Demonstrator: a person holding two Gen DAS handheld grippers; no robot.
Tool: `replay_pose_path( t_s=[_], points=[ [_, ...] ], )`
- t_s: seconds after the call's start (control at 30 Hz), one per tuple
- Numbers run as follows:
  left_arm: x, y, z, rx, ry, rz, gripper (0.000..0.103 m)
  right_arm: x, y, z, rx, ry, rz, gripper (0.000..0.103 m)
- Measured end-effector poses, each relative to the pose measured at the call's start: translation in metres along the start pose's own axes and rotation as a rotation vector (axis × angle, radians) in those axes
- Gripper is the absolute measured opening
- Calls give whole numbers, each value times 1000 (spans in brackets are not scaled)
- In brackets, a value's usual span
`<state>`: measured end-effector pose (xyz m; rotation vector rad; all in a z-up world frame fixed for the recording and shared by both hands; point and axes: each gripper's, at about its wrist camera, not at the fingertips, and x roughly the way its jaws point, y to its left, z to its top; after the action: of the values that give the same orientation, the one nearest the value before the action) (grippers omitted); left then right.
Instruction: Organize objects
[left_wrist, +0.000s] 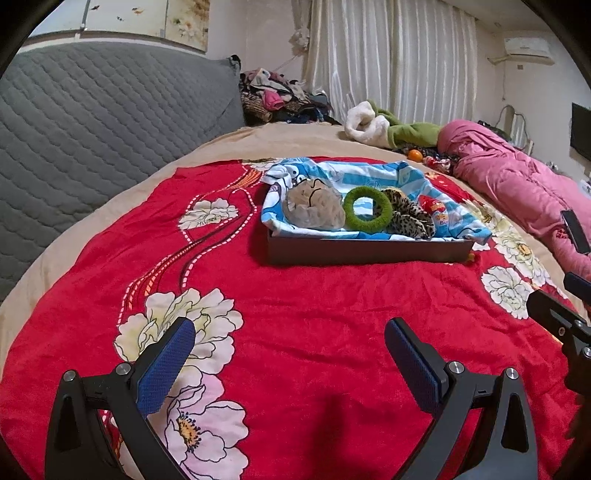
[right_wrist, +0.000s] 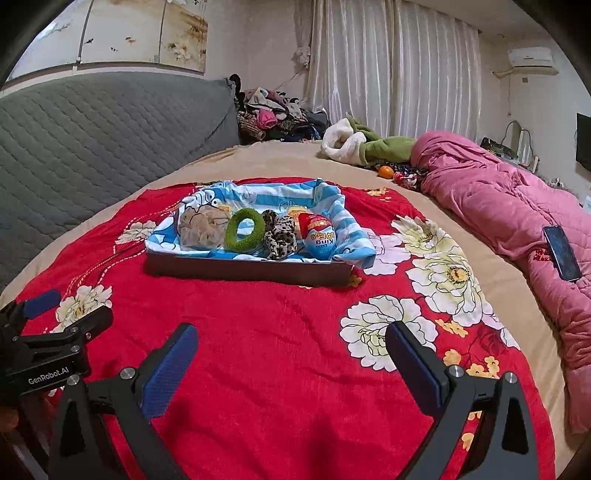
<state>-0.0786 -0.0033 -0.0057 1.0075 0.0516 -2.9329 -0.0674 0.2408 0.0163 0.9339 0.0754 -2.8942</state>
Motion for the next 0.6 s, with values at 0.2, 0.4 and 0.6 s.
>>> replay_pose_path(
  t_s=[0.2, 0.4, 0.6],
  points=[
    [5, 4, -3, -16, 9, -5, 102, 5, 1, -6, -3, 14, 2, 102],
    [10, 3, -4, -13, 11, -3, 102, 10, -1, -16, -1, 24, -2, 102],
    [10, 2, -6, -10, -7, -14, 102, 14, -5, -24, 5, 27, -13, 102]
  ],
)
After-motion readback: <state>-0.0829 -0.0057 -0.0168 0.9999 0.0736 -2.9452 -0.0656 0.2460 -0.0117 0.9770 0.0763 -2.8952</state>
